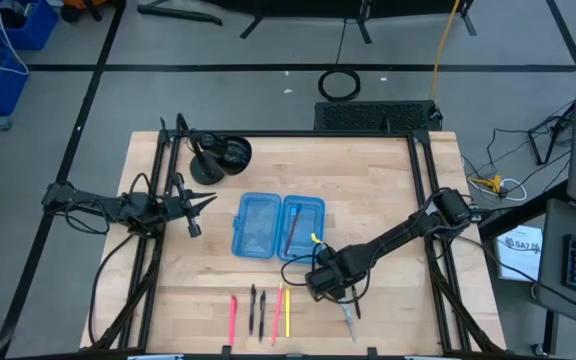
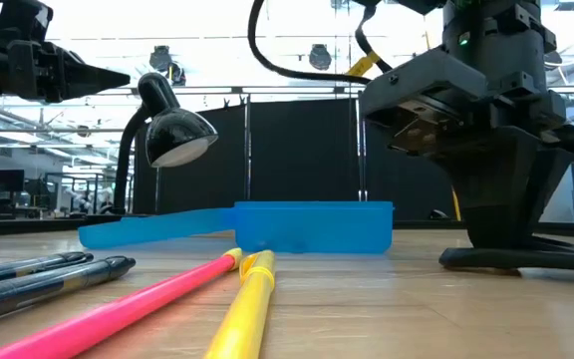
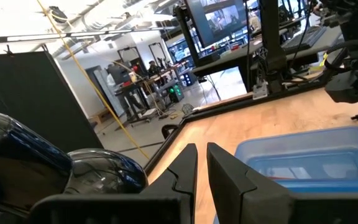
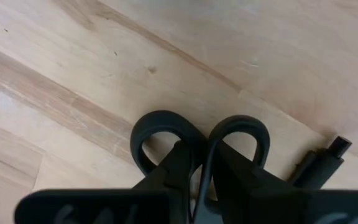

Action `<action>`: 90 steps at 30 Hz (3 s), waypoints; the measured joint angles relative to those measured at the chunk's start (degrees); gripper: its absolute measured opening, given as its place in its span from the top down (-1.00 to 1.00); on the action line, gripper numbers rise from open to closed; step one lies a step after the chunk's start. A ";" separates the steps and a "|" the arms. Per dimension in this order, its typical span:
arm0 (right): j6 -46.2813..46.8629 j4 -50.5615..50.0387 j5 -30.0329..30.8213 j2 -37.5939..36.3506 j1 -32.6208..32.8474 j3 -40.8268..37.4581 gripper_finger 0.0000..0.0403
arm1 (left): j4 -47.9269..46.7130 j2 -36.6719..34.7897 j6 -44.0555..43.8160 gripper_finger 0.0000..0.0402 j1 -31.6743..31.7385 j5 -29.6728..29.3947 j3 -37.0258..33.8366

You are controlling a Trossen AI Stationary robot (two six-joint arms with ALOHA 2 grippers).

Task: Pick & place school supplies into a supply box
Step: Put the black scissors into the blue box

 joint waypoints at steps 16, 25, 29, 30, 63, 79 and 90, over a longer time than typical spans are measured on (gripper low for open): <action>3.46 10.82 19.72 -12.93 -1.66 0.24 0.80 | -0.04 0.00 -4.17 0.79 0.00 1.85 0.00; -5.98 10.76 19.57 -17.55 -14.23 0.27 0.80 | -0.37 0.00 -11.92 0.79 0.00 1.81 0.00; -11.79 10.90 14.92 -16.88 -21.08 0.31 0.83 | -0.68 0.00 -12.24 0.79 0.00 1.81 0.00; -13.12 10.81 13.20 -16.46 -22.51 0.31 0.85 | -0.88 0.00 -12.51 0.79 0.00 1.78 0.00; -16.99 6.00 5.39 -3.29 -30.49 0.42 0.97 | -0.06 0.00 -12.80 0.79 -0.02 1.44 -0.02; -15.47 4.25 7.06 -3.29 -30.82 0.42 0.82 | -0.93 0.01 -13.09 0.79 -0.02 1.45 -0.02; -14.40 5.92 7.11 -3.29 -29.51 0.40 0.69 | -3.45 0.02 -14.85 0.79 -0.02 1.50 -0.02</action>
